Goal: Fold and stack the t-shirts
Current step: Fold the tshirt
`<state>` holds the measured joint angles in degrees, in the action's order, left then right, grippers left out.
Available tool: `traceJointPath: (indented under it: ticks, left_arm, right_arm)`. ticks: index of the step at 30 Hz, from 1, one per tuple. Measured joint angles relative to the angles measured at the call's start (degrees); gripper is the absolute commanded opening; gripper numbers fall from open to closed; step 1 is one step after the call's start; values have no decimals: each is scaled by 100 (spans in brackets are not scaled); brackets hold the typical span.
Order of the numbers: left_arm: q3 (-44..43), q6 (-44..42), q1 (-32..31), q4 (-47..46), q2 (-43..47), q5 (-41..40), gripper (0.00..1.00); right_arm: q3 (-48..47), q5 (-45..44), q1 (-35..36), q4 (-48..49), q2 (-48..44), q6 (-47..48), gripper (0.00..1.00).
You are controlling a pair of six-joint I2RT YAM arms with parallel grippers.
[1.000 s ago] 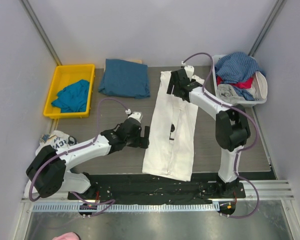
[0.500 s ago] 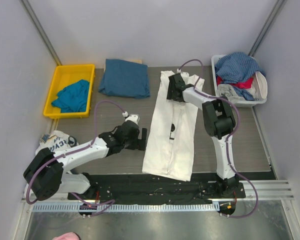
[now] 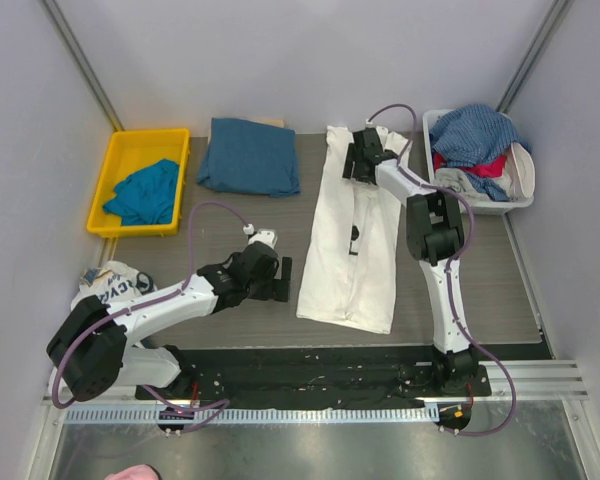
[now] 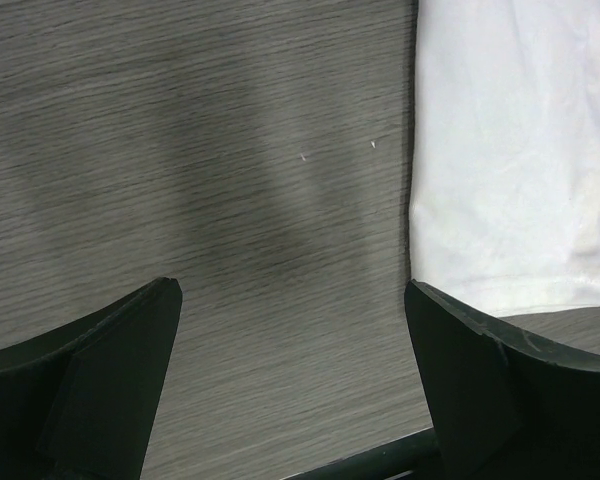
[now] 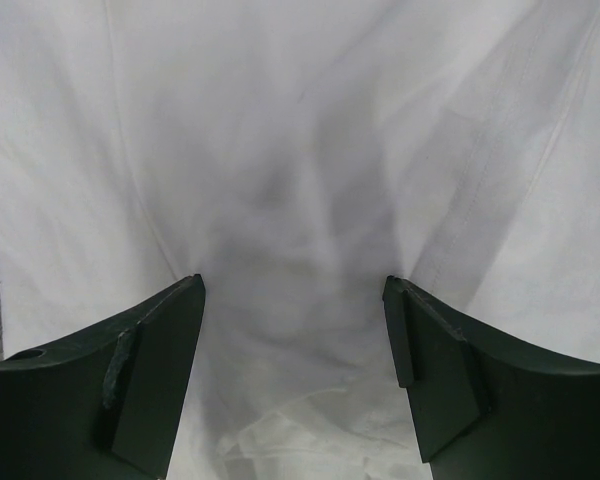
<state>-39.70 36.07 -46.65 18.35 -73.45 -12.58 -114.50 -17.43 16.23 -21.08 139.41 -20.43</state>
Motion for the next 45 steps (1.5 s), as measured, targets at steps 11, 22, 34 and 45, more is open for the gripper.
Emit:
traceJointPath:
  ticks: [11, 22, 34, 45]
  left_arm:
    - [-92, -2, -2, 85, 0, -133, 100]
    - [-225, 120, 0, -299, -90, -111, 100]
    - [796, 428, 0, -2677, -678, 1379, 100]
    - [896, 555, -151, -3235, -933, 1727, 84]
  right_arm:
    - [315, 503, -46, -149, -424, 256, 81]
    - [1969, 507, -44, -114, -3174, -70, 80]
    - [6878, 367, 59, -914, -7740, -1370, 80]
    - [7375, 354, 103, -1836, -9300, -1888, 80]
